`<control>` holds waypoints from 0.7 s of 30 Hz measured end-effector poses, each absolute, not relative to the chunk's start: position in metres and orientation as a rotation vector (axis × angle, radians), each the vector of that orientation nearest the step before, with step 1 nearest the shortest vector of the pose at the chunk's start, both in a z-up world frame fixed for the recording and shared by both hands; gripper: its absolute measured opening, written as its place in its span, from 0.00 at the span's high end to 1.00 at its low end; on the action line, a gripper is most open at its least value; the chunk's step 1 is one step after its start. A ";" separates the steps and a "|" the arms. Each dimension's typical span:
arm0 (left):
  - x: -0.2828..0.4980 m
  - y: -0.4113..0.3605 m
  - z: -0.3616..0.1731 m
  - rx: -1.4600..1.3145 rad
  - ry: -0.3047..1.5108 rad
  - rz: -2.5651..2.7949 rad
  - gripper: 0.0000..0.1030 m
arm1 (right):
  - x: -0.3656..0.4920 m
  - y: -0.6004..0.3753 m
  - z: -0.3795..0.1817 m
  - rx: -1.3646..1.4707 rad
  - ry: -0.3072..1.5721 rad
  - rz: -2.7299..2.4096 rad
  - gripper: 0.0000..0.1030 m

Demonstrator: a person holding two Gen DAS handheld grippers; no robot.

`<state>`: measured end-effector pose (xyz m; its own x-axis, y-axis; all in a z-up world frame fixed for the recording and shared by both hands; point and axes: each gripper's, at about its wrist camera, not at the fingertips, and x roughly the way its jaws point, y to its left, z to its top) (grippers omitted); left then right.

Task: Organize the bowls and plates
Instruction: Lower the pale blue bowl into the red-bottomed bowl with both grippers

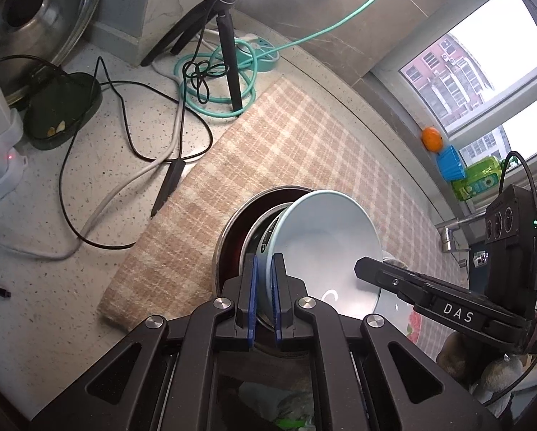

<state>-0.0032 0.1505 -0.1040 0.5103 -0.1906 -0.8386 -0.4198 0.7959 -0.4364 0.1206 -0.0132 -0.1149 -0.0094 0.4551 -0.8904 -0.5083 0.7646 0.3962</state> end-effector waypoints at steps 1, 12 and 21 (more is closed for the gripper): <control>-0.003 0.150 -0.105 -0.668 1.049 0.151 0.95 | 0.121 -0.013 -0.115 -0.048 1.385 0.762 0.90; -0.001 0.151 -0.112 -0.669 1.072 0.163 0.95 | 0.122 -0.009 -0.122 -0.070 1.405 0.761 0.91; 0.000 0.150 -0.113 -0.666 1.081 0.166 0.95 | 0.124 -0.008 -0.122 -0.073 1.411 0.765 0.88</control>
